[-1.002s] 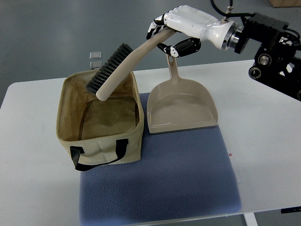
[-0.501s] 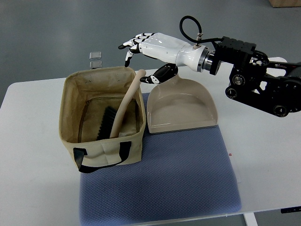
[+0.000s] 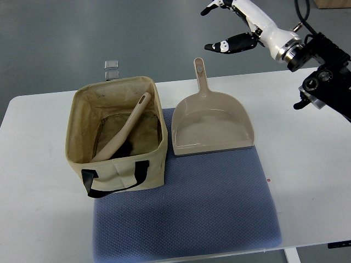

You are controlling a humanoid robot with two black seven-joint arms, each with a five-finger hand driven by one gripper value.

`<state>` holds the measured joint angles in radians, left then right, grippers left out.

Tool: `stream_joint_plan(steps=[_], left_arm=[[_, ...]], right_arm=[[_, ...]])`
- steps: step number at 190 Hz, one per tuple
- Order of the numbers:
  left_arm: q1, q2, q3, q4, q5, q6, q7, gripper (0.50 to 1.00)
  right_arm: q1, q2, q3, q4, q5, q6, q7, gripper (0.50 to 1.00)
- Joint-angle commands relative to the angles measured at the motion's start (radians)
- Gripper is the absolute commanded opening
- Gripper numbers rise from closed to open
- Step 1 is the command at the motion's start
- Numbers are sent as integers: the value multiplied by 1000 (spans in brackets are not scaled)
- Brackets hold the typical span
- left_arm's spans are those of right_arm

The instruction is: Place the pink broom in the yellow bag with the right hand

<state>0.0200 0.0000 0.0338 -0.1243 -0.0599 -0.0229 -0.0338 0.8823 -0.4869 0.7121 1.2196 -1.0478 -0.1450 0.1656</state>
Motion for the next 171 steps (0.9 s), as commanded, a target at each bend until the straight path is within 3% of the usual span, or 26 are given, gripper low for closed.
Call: stream_joint_plan(steps=[1, 70, 95, 127, 171], left_arm=[[0, 0, 0, 0, 0, 0, 0, 1000], [0, 0, 0, 0, 0, 0, 0, 1000], [0, 0, 0, 0, 0, 0, 0, 1000], [0, 0, 0, 0, 0, 0, 0, 1000], [0, 0, 0, 0, -1, 0, 0, 1000]], right_arm=[[-104, 13, 150, -11, 112, 7, -49, 915], [-292, 157, 500, -101, 370, 24, -138, 917], [-324, 202, 544, -160, 393, 102, -140, 919], [-373, 267, 609, -227, 382, 268, -136, 928], [-394, 286, 642, -250, 393, 282, -97, 928]])
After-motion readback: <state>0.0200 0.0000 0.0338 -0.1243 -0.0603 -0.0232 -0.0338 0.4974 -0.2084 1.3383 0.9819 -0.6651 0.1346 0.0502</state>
